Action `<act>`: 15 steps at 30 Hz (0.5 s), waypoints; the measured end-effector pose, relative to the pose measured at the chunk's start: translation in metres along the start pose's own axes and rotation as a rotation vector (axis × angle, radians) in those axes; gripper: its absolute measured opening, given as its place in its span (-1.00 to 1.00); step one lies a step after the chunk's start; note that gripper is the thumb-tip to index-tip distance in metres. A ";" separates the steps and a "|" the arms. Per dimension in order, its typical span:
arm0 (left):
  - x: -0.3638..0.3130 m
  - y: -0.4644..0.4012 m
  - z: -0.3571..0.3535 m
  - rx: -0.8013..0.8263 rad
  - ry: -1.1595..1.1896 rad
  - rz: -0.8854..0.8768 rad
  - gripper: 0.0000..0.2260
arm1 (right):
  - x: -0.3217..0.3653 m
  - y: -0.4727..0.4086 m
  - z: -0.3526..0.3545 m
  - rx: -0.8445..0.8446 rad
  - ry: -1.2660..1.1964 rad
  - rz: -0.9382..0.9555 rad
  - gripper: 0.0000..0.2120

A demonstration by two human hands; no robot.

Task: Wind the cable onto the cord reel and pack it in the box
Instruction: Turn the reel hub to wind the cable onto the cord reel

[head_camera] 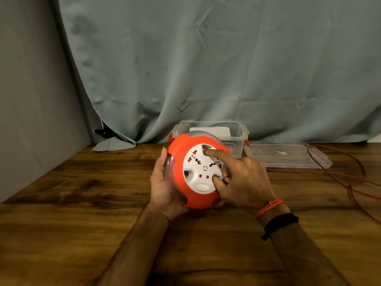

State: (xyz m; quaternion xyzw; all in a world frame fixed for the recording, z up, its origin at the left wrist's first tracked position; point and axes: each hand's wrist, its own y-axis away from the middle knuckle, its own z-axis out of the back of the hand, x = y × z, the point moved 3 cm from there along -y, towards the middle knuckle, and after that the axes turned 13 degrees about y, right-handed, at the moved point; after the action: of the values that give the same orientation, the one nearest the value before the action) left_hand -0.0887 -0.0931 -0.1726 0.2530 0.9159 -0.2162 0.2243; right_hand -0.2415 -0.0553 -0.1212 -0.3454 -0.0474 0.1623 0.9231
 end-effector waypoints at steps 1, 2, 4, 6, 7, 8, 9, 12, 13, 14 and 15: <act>0.000 0.000 0.000 -0.002 -0.003 0.013 -0.27 | -0.001 0.001 0.001 -0.005 0.006 -0.022 -0.42; 0.001 0.000 -0.001 0.000 -0.006 0.021 -0.26 | -0.002 0.001 0.001 -0.009 0.014 -0.056 -0.42; 0.002 -0.002 -0.002 0.001 -0.016 -0.004 -0.28 | -0.002 0.004 0.001 -0.033 0.044 -0.145 -0.40; 0.002 -0.003 -0.003 -0.010 -0.036 -0.066 -0.32 | 0.004 0.006 0.000 -0.077 0.065 -0.232 -0.38; 0.002 -0.003 -0.004 -0.021 -0.048 -0.091 -0.33 | 0.008 0.006 -0.001 -0.101 0.043 -0.279 -0.36; 0.001 -0.003 -0.004 -0.040 -0.064 -0.112 -0.34 | 0.012 0.006 -0.002 -0.122 0.006 -0.318 -0.34; 0.000 -0.002 -0.005 -0.055 -0.080 -0.132 -0.35 | 0.016 0.005 -0.004 -0.144 -0.026 -0.332 -0.33; -0.004 0.000 -0.007 -0.050 -0.073 -0.146 -0.36 | 0.023 0.004 -0.003 -0.223 -0.083 -0.251 -0.39; -0.005 0.000 -0.007 -0.055 -0.059 -0.153 -0.35 | 0.022 0.003 -0.003 -0.229 -0.104 -0.235 -0.42; -0.005 0.000 -0.008 -0.056 -0.048 -0.160 -0.34 | 0.020 0.002 -0.003 -0.228 -0.120 -0.229 -0.45; -0.006 0.000 -0.008 -0.042 -0.033 -0.160 -0.33 | 0.017 0.001 -0.003 -0.222 -0.136 -0.223 -0.49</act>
State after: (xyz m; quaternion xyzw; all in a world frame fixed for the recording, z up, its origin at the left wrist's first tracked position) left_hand -0.0866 -0.0911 -0.1630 0.1707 0.9337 -0.2185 0.2264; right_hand -0.2251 -0.0505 -0.1249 -0.4260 -0.1654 0.0754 0.8863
